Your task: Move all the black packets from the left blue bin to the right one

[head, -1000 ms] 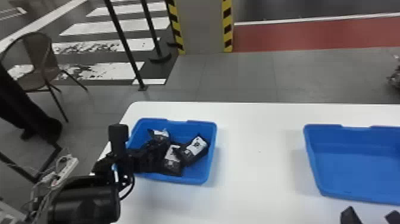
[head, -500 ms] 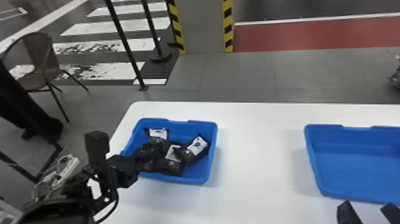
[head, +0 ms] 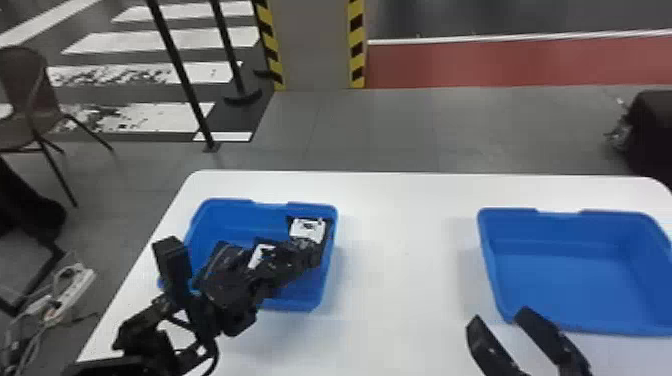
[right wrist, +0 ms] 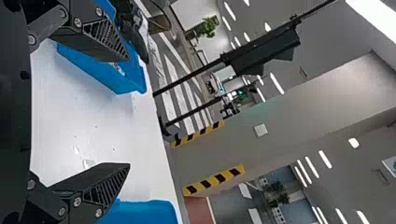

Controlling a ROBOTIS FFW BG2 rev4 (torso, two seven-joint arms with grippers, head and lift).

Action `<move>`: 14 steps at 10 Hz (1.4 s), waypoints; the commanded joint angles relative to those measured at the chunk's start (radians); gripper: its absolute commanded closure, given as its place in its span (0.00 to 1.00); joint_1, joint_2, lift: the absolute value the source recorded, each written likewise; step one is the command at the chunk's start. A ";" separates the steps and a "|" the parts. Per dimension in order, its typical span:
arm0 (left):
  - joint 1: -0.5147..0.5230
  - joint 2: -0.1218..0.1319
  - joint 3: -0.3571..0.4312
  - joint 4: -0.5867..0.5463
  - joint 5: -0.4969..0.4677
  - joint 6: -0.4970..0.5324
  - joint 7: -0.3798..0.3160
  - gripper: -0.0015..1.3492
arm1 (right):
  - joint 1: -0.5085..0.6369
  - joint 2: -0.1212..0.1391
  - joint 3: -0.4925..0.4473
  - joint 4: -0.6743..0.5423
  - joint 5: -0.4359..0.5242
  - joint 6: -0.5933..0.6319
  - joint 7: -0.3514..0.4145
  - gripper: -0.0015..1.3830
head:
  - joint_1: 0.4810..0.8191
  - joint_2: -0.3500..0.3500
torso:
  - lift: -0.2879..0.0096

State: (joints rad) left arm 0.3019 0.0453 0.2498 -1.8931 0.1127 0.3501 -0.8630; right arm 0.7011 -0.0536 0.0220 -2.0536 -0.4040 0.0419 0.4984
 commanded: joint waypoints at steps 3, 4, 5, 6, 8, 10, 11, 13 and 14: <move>-0.093 0.015 -0.127 0.147 0.070 -0.026 -0.074 0.89 | -0.230 0.000 0.006 0.121 -0.027 0.179 0.086 0.17 | 0.63 0.61 | 0.60; -0.123 0.015 -0.159 0.174 0.077 -0.026 -0.094 0.89 | -0.289 0.001 0.007 0.167 -0.027 0.206 0.111 0.17 | 0.63 0.59 | 0.60; -0.145 0.011 -0.193 0.196 0.091 -0.021 -0.110 0.89 | -0.358 0.001 0.016 0.219 -0.027 0.230 0.124 0.17 | 0.63 0.58 | 0.60; -0.155 0.008 -0.216 0.198 0.093 -0.004 -0.120 0.89 | -0.424 0.001 0.016 0.280 -0.033 0.235 0.134 0.17 | 0.63 0.54 | 0.60; -0.160 0.008 -0.247 0.201 0.094 0.018 -0.128 0.89 | -0.497 -0.009 0.012 0.361 -0.047 0.233 0.135 0.17 | 0.63 0.49 | 0.60; -0.174 0.011 -0.282 0.211 0.097 0.043 -0.139 0.89 | -0.534 -0.015 0.013 0.386 -0.073 0.240 0.135 0.17 | 0.63 0.45 | 0.60; -0.182 0.011 -0.294 0.223 0.097 0.043 -0.140 0.89 | -0.547 -0.015 0.013 0.388 -0.082 0.255 0.135 0.19 | 0.63 0.43 | 0.60; -0.192 0.013 -0.299 0.228 0.099 0.045 -0.145 0.89 | -0.554 -0.015 0.015 0.386 -0.082 0.321 0.146 0.22 | 0.63 0.42 | 0.60; -0.201 0.015 -0.304 0.235 0.099 0.045 -0.149 0.89 | -0.556 -0.015 0.015 0.381 -0.085 0.329 0.147 0.22 | 0.63 0.42 | 0.60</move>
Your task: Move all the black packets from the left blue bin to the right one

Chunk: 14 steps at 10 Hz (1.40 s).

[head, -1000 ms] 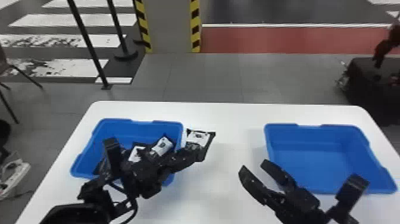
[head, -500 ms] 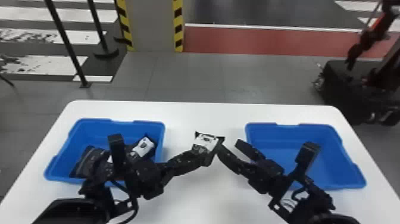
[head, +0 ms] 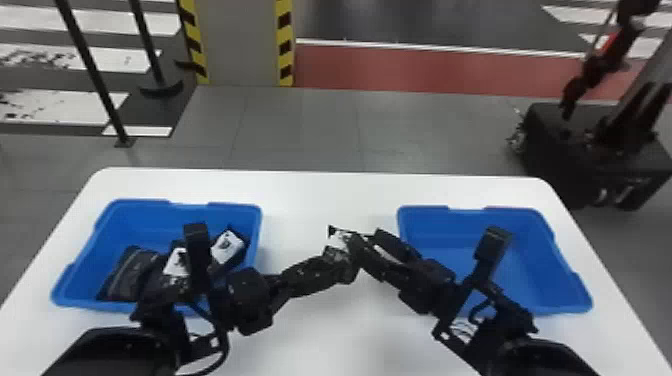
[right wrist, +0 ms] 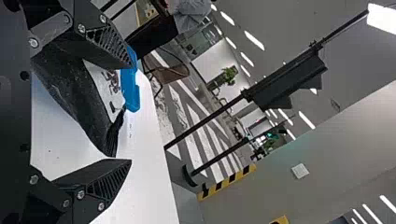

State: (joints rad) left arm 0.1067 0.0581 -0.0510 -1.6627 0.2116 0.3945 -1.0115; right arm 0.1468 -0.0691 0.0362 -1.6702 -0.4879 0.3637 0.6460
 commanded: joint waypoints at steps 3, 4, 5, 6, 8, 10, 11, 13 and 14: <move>-0.013 0.002 -0.013 0.022 0.000 0.003 -0.002 0.89 | -0.012 0.002 0.002 -0.005 -0.014 0.073 0.018 0.27 | 0.63 0.43 | 0.60; -0.016 0.002 -0.013 0.027 0.000 0.003 -0.004 0.89 | -0.017 0.003 0.001 -0.002 -0.024 0.078 0.020 0.42 | 0.63 0.43 | 0.60; -0.018 0.002 -0.016 0.029 0.000 0.003 -0.007 0.89 | -0.017 0.008 0.002 0.002 -0.046 0.078 0.020 0.63 | 0.63 0.43 | 0.60; -0.021 0.002 -0.018 0.032 0.000 0.003 -0.007 0.89 | -0.017 0.009 0.001 0.002 -0.067 0.078 0.020 0.73 | 0.63 0.44 | 0.60; -0.021 0.000 -0.020 0.037 -0.005 0.003 -0.009 0.89 | -0.051 0.005 0.001 0.047 -0.051 0.078 0.081 0.92 | 0.63 0.44 | 0.60; -0.023 0.000 -0.018 0.037 -0.006 -0.007 -0.009 0.89 | -0.051 0.015 0.004 0.079 -0.086 0.115 0.110 0.92 | 0.63 0.45 | 0.60; -0.023 -0.001 -0.013 0.037 -0.008 -0.007 -0.007 0.89 | -0.049 0.017 0.002 0.081 -0.095 0.093 0.115 0.92 | 0.63 0.46 | 0.60; 0.006 -0.009 0.016 0.037 0.006 0.003 0.030 0.45 | -0.056 0.011 -0.001 0.079 -0.129 0.041 0.116 0.92 | 0.63 0.47 | 0.60; 0.016 -0.011 0.030 0.037 0.008 0.008 0.036 0.17 | -0.059 0.005 -0.010 0.071 -0.147 0.019 0.115 0.92 | 0.63 0.47 | 0.60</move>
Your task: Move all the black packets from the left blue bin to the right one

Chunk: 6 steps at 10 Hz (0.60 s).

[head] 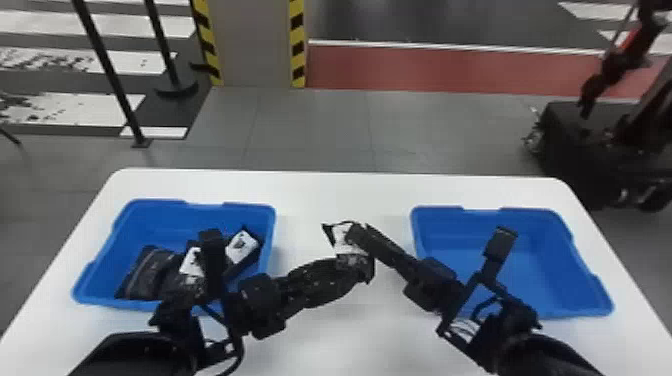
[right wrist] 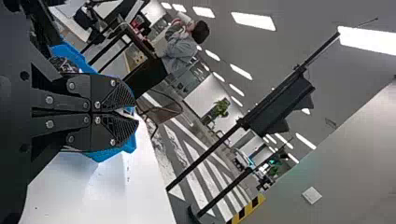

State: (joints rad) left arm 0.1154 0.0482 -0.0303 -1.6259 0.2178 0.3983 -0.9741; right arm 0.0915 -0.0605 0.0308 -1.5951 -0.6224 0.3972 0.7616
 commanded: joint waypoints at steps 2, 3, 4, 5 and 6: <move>0.046 -0.002 0.035 0.000 0.014 -0.008 0.003 0.10 | -0.001 -0.012 -0.071 -0.026 -0.007 -0.051 -0.039 0.92 | 0.63 0.47 | 0.60; 0.059 -0.002 0.044 -0.002 0.029 -0.033 0.003 0.12 | -0.003 -0.027 -0.111 -0.024 0.009 -0.071 -0.068 0.92 | 0.63 0.44 | 0.60; 0.069 -0.002 0.056 -0.010 0.043 -0.060 0.003 0.13 | -0.003 -0.048 -0.154 -0.019 0.049 -0.081 -0.094 0.92 | 0.63 0.41 | 0.60; 0.083 -0.002 0.081 -0.034 0.043 -0.069 0.003 0.13 | -0.001 -0.076 -0.175 0.008 0.052 -0.115 -0.133 0.92 | 0.63 0.35 | 0.60; 0.103 -0.002 0.118 -0.066 0.037 -0.069 0.003 0.13 | -0.003 -0.102 -0.198 0.035 0.067 -0.127 -0.170 0.92 | 0.63 0.33 | 0.60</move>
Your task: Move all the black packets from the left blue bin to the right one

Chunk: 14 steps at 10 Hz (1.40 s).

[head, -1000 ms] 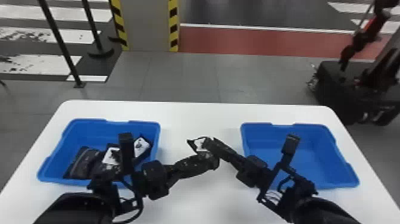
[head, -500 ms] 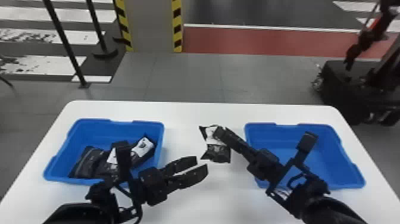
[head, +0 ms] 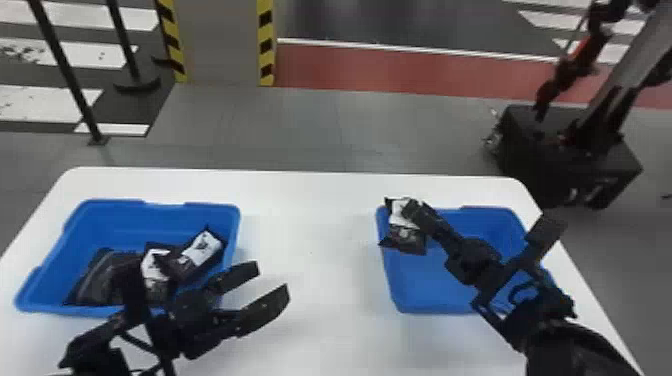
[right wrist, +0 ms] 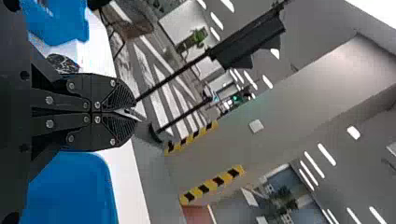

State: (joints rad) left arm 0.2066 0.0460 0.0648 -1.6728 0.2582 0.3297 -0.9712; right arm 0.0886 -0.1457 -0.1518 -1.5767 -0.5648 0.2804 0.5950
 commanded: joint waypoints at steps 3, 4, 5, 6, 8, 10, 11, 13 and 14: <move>0.046 0.000 0.147 -0.086 -0.056 0.014 0.000 0.13 | 0.007 -0.055 -0.040 0.049 0.052 -0.010 -0.064 0.34 | 0.63 0.27 | 0.60; 0.041 0.000 0.181 -0.091 -0.083 0.014 0.009 0.13 | 0.044 -0.051 -0.045 -0.017 0.077 -0.018 -0.080 0.06 | 0.63 0.29 | 0.60; 0.034 0.000 0.205 -0.096 -0.114 0.024 0.031 0.13 | 0.095 -0.038 -0.046 -0.096 0.077 -0.042 -0.104 0.04 | 0.63 0.30 | 0.60; 0.014 0.000 0.236 -0.098 -0.192 0.036 0.042 0.13 | 0.145 -0.015 -0.055 -0.170 0.075 -0.055 -0.107 0.11 | 0.63 0.34 | 0.60; -0.045 0.014 0.274 -0.098 -0.376 0.058 0.048 0.13 | 0.238 0.021 -0.052 -0.287 0.065 -0.064 -0.107 0.15 | 0.63 0.43 | 0.60; -0.101 0.038 0.254 -0.098 -0.508 0.068 0.052 0.14 | 0.289 0.051 -0.045 -0.341 0.066 -0.064 -0.093 0.15 | 0.63 0.54 | 0.60; -0.126 0.043 0.240 -0.098 -0.551 0.080 0.055 0.14 | 0.297 0.054 -0.034 -0.346 0.062 -0.067 -0.083 0.15 | 0.63 0.56 | 0.60; -0.165 0.051 0.185 -0.096 -0.626 0.137 0.055 0.14 | 0.311 0.058 -0.020 -0.356 0.054 -0.064 -0.077 0.15 | 0.63 0.60 | 0.60; -0.180 0.051 0.167 -0.096 -0.657 0.176 0.055 0.14 | 0.311 0.063 -0.020 -0.354 0.051 -0.064 -0.075 0.15 | 0.63 0.60 | 0.60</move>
State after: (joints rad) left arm 0.0367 0.0960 0.2450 -1.7683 -0.3781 0.4826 -0.9158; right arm 0.3988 -0.0859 -0.1722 -1.9315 -0.5120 0.2158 0.5198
